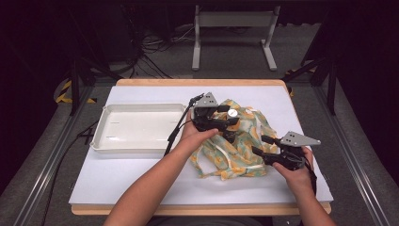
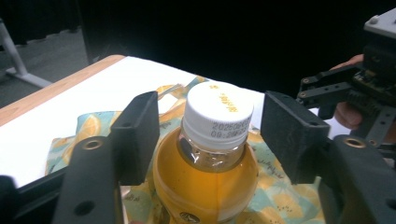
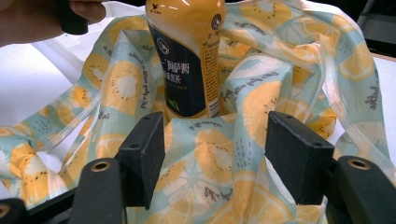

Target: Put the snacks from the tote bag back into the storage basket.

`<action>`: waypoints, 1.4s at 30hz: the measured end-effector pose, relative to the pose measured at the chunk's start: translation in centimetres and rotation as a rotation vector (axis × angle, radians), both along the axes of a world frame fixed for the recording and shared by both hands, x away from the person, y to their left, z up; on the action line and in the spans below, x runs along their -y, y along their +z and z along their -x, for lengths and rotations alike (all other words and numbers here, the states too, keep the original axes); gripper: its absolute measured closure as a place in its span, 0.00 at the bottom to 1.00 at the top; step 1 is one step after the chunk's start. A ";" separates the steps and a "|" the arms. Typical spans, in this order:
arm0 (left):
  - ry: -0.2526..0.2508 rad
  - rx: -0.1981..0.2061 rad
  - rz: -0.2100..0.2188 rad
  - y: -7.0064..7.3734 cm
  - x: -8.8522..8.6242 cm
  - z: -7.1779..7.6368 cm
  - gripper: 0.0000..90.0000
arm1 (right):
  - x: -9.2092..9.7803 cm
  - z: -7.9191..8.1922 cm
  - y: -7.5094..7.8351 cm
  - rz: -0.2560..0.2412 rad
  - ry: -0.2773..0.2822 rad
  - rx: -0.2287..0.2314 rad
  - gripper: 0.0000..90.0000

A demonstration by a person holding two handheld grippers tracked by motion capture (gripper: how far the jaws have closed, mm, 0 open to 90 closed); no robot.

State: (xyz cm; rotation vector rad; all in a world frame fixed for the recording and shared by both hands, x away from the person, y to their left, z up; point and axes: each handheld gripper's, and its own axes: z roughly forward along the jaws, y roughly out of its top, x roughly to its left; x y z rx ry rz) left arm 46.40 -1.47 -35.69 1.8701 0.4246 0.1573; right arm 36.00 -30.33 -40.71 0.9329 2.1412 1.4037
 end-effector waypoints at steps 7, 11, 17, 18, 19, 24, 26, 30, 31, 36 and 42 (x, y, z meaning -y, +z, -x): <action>0.009 0.016 -0.032 0.0 0.2 0.3 0.56 | 0.0 0.0 0.0 -0.002 0.001 -0.003 0.42; 0.008 0.041 -0.027 0.2 0.3 0.5 0.63 | -0.1 -0.1 -0.1 -0.004 0.003 -0.004 0.42; 0.010 0.040 -0.031 0.3 0.3 0.6 0.65 | -0.1 -0.1 -0.1 -0.007 0.001 -0.008 0.42; 0.010 0.042 -0.038 0.3 0.4 0.6 0.65 | -0.1 -0.1 -0.1 -0.008 0.002 -0.008 0.42; 0.010 0.042 -0.041 0.4 0.4 0.6 0.65 | -0.1 -0.1 -0.1 -0.007 0.004 -0.008 0.42; 0.003 0.036 -0.047 0.7 0.5 0.7 0.65 | -0.1 -0.1 -0.1 -0.007 0.003 -0.008 0.42; -0.001 0.035 -0.039 1.0 0.5 0.7 0.65 | -0.1 -0.1 -0.1 -0.010 0.003 -0.009 0.42; -0.006 0.046 -0.026 1.9 0.3 1.0 0.65 | 0.0 -0.1 -0.1 -0.004 0.002 -0.014 0.42; -0.007 0.049 -0.021 2.2 0.3 1.0 0.65 | 0.0 -0.1 -0.1 -0.002 0.003 -0.015 0.42; -0.009 0.055 -0.006 3.2 0.2 1.1 0.65 | -0.2 -0.2 -0.1 -0.001 0.007 -0.014 0.42; -0.017 0.064 0.006 4.3 0.0 1.1 0.65 | -0.2 -0.3 -0.2 0.004 0.011 -0.026 0.41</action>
